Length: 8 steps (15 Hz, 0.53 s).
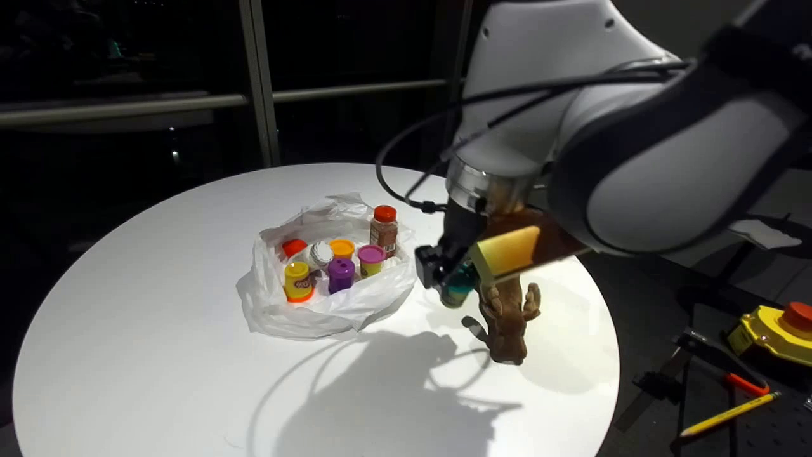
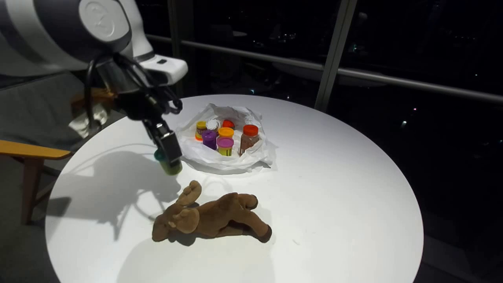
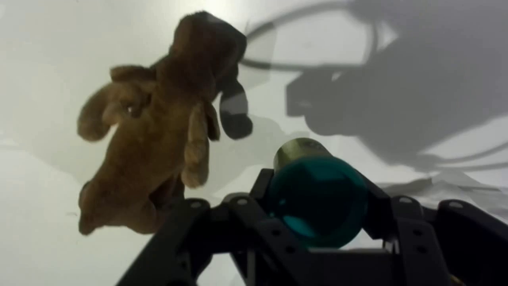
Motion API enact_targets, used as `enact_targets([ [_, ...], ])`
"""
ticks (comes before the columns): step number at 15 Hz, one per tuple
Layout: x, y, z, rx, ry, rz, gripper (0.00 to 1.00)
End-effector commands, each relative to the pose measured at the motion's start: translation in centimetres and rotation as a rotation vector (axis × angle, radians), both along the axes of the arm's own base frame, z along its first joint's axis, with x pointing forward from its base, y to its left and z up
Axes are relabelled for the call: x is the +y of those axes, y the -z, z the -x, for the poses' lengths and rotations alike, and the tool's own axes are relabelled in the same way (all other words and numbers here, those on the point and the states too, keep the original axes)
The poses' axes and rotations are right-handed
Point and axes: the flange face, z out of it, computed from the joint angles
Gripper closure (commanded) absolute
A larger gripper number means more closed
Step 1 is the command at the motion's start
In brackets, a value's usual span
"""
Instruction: Put all the objects in the plastic bag
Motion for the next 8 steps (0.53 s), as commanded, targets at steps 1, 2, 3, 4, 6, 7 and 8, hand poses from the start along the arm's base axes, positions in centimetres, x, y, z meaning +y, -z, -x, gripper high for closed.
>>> enact_targets([
  [1,2.0,-4.0,-7.5,-0.092,-0.010,-0.005,0.76],
  [2,2.3,-4.5,-9.6,-0.124,-0.010,-0.021,0.76],
  [3,2.5,-4.8,-11.3,-0.145,-0.005,-0.039,0.76],
  [4,2.3,-4.7,-13.0,-0.164,0.000,-0.053,0.76],
  [6,1.4,-3.6,-16.0,-0.186,0.016,-0.057,0.76],
  [7,0.9,-3.1,-17.2,-0.187,0.028,-0.056,0.76],
  [8,0.0,-2.1,-18.5,-0.192,0.040,-0.047,0.76],
])
